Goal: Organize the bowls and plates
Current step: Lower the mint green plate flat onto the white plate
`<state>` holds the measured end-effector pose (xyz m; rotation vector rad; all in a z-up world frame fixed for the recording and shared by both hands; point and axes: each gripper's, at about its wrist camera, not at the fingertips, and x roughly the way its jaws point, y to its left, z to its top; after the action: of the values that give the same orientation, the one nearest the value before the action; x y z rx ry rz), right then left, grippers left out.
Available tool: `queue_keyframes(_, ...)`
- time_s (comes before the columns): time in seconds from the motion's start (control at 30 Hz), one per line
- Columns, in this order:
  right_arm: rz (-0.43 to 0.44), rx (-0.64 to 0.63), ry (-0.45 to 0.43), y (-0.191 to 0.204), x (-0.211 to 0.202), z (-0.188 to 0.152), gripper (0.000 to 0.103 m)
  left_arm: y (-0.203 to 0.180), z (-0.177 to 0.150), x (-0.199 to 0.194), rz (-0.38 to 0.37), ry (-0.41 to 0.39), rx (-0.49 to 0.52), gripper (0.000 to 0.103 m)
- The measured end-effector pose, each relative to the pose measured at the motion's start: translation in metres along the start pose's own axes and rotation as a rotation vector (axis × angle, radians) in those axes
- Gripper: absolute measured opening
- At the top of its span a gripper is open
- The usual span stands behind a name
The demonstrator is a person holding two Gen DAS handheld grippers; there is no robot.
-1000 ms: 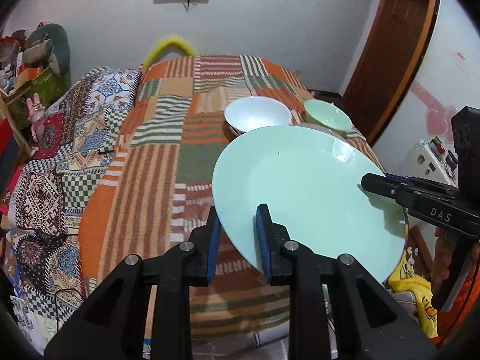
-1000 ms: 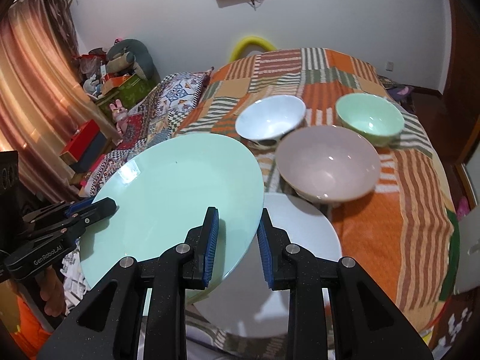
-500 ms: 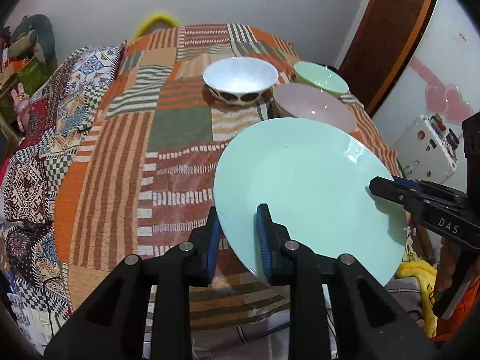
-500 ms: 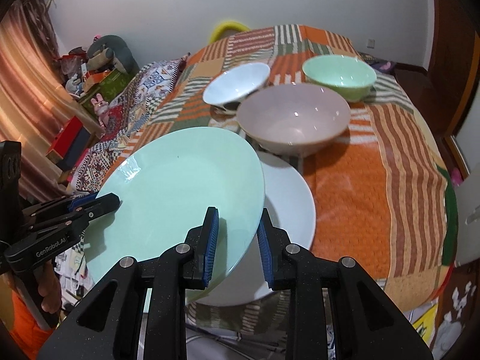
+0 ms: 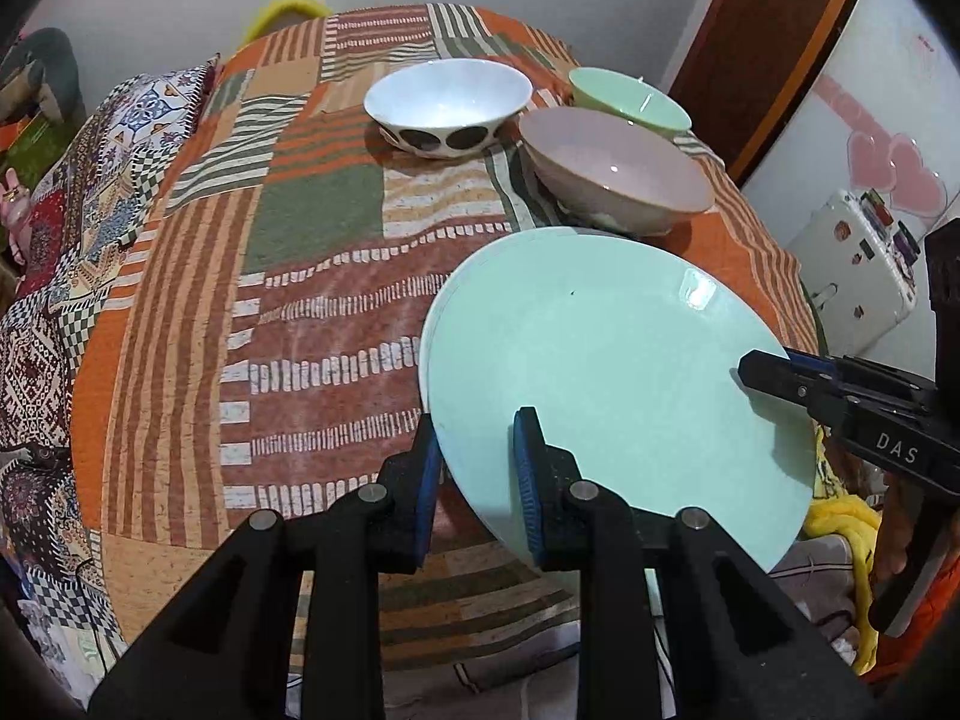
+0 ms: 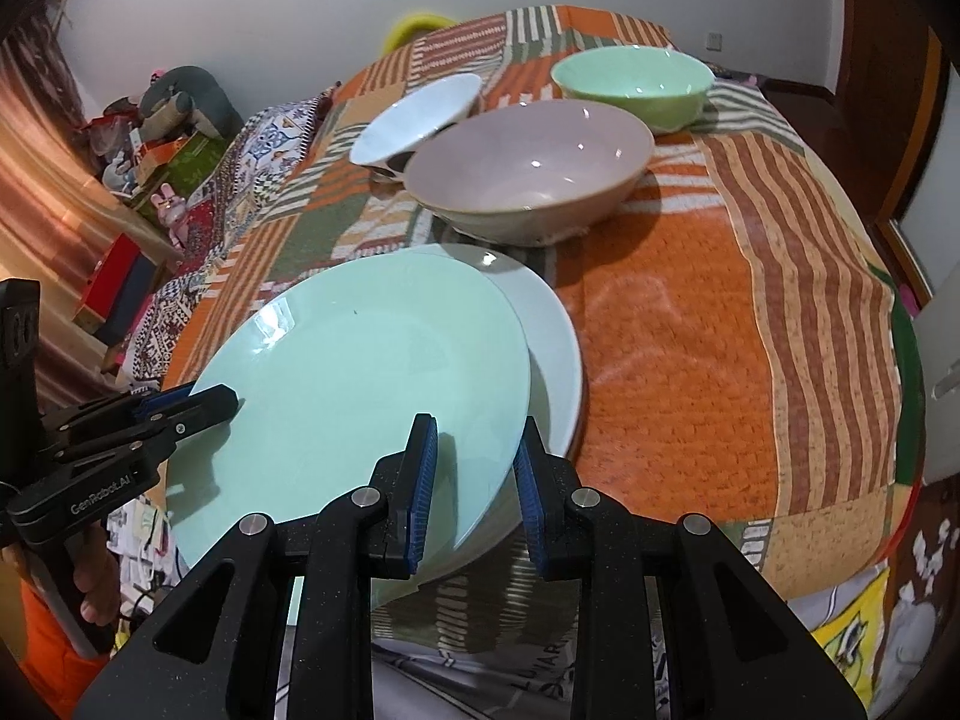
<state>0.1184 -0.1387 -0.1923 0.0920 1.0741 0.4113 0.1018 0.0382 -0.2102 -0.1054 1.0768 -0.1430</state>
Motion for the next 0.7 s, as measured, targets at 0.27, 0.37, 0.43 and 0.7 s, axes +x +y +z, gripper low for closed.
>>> queue_keyframes(0.27, -0.004, 0.023, 0.013, -0.007, 0.004, 0.0, 0.024, 0.0, 0.004, 0.013, 0.0, 0.031, 0.001, 0.025)
queue_keyframes(0.37, -0.005, 0.022, 0.015, -0.007, 0.007, 0.002, 0.024, 0.002, 0.006, 0.016, 0.003, 0.039, -0.003, 0.025)
queue_keyframes(0.43, -0.005, 0.02, 0.018, -0.007, 0.008, 0.003, 0.024, 0.003, 0.006, 0.018, 0.008, 0.042, -0.005, 0.025)
queue_keyframes(0.7, -0.015, -0.005, 0.022, -0.005, 0.012, 0.007, 0.024, 0.0, 0.01, 0.025, 0.062, 0.033, 0.03, 0.026)
